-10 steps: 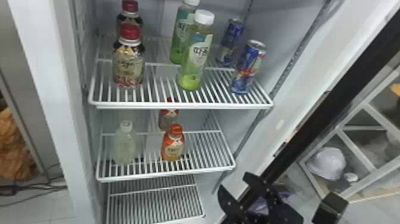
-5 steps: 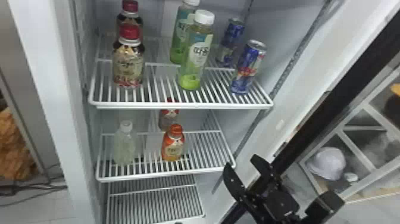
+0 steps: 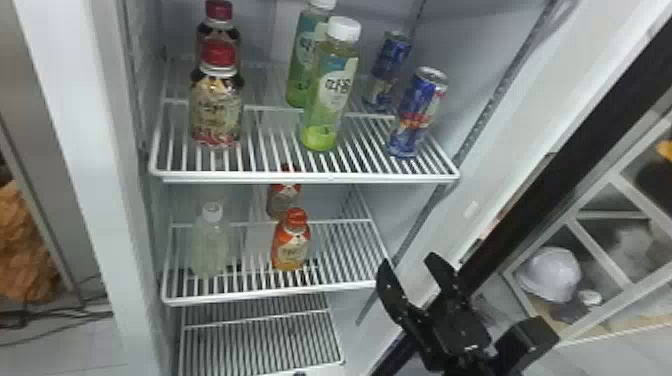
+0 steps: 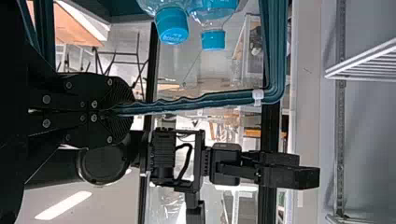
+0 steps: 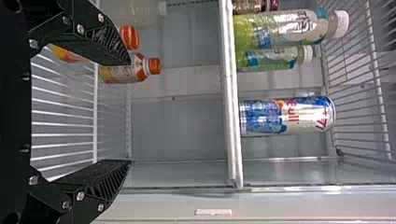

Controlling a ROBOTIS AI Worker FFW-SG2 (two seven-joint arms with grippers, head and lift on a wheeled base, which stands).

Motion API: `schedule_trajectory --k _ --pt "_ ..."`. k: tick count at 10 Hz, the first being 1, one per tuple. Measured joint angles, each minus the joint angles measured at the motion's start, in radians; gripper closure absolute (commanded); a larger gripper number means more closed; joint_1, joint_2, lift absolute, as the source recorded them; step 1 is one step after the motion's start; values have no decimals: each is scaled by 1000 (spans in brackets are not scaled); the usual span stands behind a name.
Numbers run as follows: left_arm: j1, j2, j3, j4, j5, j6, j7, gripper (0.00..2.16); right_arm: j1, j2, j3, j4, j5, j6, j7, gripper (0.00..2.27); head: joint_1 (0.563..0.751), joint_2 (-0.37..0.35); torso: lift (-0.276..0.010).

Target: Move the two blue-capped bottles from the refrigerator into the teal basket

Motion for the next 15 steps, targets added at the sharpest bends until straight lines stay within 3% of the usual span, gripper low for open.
schedule_trajectory --k 6,15 --pt "1 -2 4 0 -7 0 2 1170 -94 -17 56 106 13 -72 -114 295 695 -350 -136" --pt "-6 2 -1 0 -7 2 0 1170 -141 -44 123 160 2 -144 -151 289 695 -350 -136"
